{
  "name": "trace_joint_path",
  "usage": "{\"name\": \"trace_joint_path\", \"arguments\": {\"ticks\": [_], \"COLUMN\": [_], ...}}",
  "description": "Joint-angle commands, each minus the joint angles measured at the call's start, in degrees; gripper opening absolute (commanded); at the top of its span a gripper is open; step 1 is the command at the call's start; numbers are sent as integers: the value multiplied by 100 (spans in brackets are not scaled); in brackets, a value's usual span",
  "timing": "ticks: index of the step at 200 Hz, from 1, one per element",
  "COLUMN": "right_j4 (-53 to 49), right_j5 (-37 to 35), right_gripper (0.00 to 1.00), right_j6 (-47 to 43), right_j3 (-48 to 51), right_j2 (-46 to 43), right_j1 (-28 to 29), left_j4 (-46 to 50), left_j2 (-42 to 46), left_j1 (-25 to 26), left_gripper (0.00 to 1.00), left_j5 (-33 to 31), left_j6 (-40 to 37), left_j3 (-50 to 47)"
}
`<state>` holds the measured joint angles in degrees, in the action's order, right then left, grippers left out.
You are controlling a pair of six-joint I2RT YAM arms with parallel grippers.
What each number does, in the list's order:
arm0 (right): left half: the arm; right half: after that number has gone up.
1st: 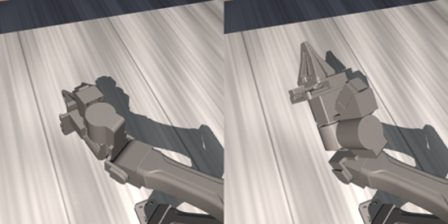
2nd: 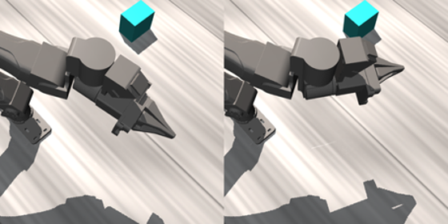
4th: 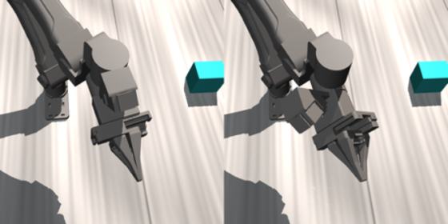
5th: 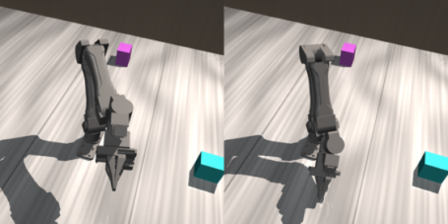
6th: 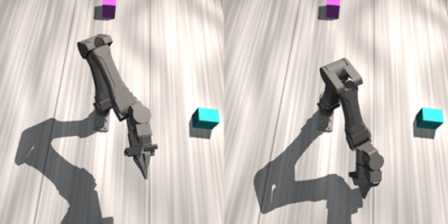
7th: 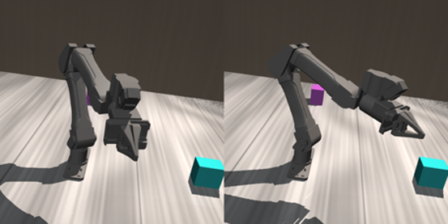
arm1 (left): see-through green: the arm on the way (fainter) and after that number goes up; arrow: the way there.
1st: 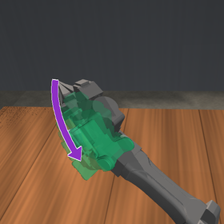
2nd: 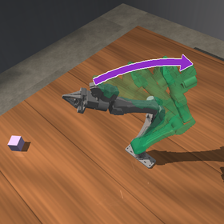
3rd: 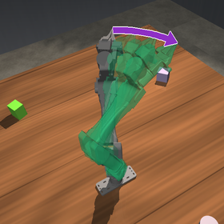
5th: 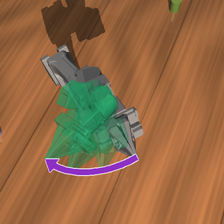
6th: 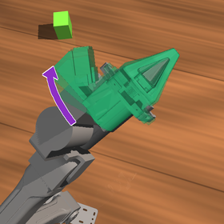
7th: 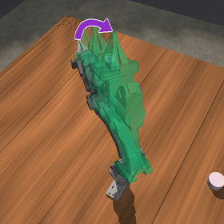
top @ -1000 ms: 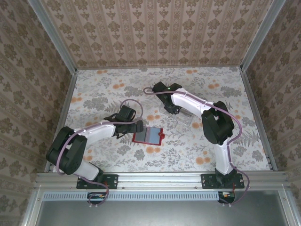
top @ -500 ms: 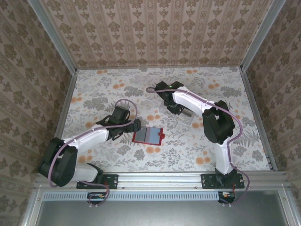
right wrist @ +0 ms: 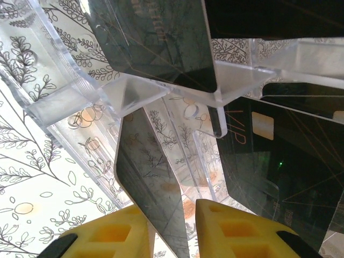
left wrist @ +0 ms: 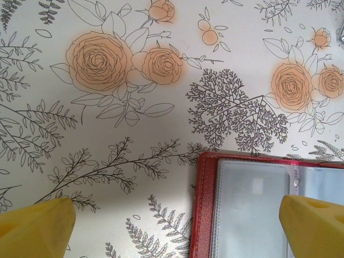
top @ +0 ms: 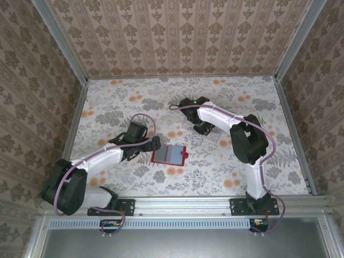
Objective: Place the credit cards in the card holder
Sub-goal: Pick up the credit card from the storage box.
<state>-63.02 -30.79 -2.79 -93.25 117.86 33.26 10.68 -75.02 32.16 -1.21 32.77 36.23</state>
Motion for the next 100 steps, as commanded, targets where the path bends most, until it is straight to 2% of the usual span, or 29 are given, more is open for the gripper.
{"name": "trace_joint_path", "arguments": {"ticks": [1, 100], "right_j4": [-102, -172], "right_j5": [64, 29], "right_gripper": [26, 22], "right_j6": [-40, -90], "right_j3": [-16, -132], "right_j2": [-87, -209], "right_j1": [-38, -38], "left_j4": [-40, -118], "left_j2": [6, -193], "left_j1": [-34, -34], "left_gripper": [100, 100], "left_j5": [70, 119], "left_j6": [49, 58], "left_j3": [-30, 39]}}
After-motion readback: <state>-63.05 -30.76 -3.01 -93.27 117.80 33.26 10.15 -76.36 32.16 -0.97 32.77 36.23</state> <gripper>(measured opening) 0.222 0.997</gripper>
